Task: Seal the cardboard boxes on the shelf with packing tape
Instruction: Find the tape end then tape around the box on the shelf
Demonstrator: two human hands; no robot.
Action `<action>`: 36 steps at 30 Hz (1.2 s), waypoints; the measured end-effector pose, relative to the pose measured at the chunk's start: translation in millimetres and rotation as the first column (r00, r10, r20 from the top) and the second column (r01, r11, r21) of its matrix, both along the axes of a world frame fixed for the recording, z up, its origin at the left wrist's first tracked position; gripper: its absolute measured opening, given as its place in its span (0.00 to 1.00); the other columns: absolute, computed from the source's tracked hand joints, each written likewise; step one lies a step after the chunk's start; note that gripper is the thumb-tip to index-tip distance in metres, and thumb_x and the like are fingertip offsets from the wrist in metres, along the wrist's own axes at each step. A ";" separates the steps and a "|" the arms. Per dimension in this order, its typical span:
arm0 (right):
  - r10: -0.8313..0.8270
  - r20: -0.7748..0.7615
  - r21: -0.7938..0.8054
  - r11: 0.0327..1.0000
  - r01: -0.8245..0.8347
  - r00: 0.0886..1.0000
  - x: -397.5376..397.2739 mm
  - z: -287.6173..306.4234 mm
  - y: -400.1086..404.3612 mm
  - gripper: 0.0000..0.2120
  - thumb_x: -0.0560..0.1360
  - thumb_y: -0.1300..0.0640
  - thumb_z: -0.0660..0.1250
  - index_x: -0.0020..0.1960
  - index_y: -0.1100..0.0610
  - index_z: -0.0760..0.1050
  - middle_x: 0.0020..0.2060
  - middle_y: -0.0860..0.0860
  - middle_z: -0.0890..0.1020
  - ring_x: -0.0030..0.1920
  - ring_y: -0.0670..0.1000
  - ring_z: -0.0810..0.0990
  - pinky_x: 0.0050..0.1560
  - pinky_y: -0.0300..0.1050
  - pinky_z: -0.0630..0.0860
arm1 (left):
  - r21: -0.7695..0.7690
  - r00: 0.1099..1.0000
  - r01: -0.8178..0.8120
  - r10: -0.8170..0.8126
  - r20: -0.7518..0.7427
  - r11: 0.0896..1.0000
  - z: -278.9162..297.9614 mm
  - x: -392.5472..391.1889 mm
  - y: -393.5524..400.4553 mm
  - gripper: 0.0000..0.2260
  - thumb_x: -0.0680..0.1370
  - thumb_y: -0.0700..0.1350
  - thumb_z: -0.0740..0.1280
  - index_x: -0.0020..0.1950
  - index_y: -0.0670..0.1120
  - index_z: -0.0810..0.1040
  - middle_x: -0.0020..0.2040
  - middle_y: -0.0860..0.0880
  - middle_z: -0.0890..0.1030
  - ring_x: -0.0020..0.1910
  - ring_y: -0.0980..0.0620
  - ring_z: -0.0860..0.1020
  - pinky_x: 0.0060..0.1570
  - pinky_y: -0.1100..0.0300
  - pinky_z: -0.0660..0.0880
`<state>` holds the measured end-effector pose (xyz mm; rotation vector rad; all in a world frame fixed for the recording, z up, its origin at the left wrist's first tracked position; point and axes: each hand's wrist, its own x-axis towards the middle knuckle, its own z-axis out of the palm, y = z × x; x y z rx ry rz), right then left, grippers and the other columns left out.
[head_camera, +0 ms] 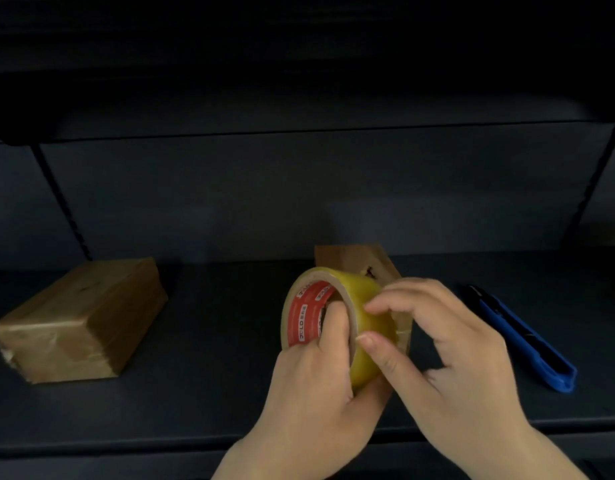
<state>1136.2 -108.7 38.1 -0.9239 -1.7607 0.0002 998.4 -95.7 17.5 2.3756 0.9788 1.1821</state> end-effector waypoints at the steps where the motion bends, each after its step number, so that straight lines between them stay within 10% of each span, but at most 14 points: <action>1: -0.003 0.000 -0.001 1.000 0.003 1.000 0.1 0.1 0.3 0.07 0.71 0.49 0.65 0.47 0.49 0.76 0.47 0.39 0.76 0.50 0.37 0.75 0.49 0.26 0.71 | 0.007 1.000 -0.004 0.004 -0.008 1.000 -0.7 0.3 0.1 0.25 0.68 0.60 0.59 0.55 0.76 0.46 0.42 0.66 0.73 0.46 0.62 0.77 0.38 0.66 0.76; 6: 0.017 0.002 -0.019 1.000 -0.017 1.000 -2.4 -2.2 2.7 0.03 0.71 0.50 0.65 0.41 0.49 0.73 0.35 0.40 0.75 0.40 0.38 0.75 0.40 0.26 0.70 | 0.050 0.997 -0.049 0.051 -0.052 0.998 -0.9 -1.5 4.6 0.21 0.69 0.60 0.60 0.49 0.74 0.47 0.38 0.66 0.71 0.40 0.66 0.76 0.35 0.71 0.74; 12: -0.037 -0.016 0.016 0.999 0.037 0.999 -2.4 -4.5 4.1 0.13 0.71 0.48 0.65 0.54 0.51 0.75 0.51 0.42 0.76 0.54 0.38 0.74 0.55 0.27 0.68 | 0.035 1.000 -0.009 0.010 -0.029 0.999 3.6 -0.1 4.2 0.22 0.69 0.58 0.60 0.54 0.68 0.48 0.42 0.64 0.74 0.42 0.59 0.78 0.34 0.62 0.77; 21: -0.036 -0.074 -0.049 0.998 0.032 0.997 -5.4 -2.1 -0.5 0.05 0.68 0.48 0.66 0.40 0.48 0.73 0.36 0.39 0.75 0.40 0.39 0.75 0.40 0.26 0.70 | 0.104 0.993 -0.056 0.066 -0.097 0.993 3.4 -3.8 2.3 0.18 0.70 0.57 0.59 0.55 0.59 0.56 0.35 0.65 0.70 0.45 0.60 0.75 0.27 0.69 0.72; 26: -0.062 -0.088 -0.079 0.995 0.055 0.994 -7.9 -4.0 -0.7 0.18 0.70 0.44 0.63 0.59 0.47 0.74 0.54 0.40 0.76 0.57 0.39 0.74 0.55 0.25 0.68 | 0.083 0.992 -0.044 0.053 -0.111 0.996 7.4 -3.8 -0.8 0.21 0.71 0.57 0.61 0.58 0.58 0.55 0.37 0.65 0.70 0.45 0.61 0.76 0.29 0.66 0.76; 36: -0.054 -0.129 -0.095 0.995 0.041 0.990 -10.3 -4.3 -4.6 0.05 0.67 0.44 0.65 0.41 0.43 0.74 0.37 0.41 0.77 0.43 0.40 0.78 0.43 0.26 0.71 | 0.170 0.980 -0.083 0.112 -0.167 0.982 8.1 -5.9 -1.9 0.18 0.70 0.55 0.60 0.56 0.54 0.59 0.34 0.58 0.75 0.31 0.59 0.77 0.21 0.76 0.63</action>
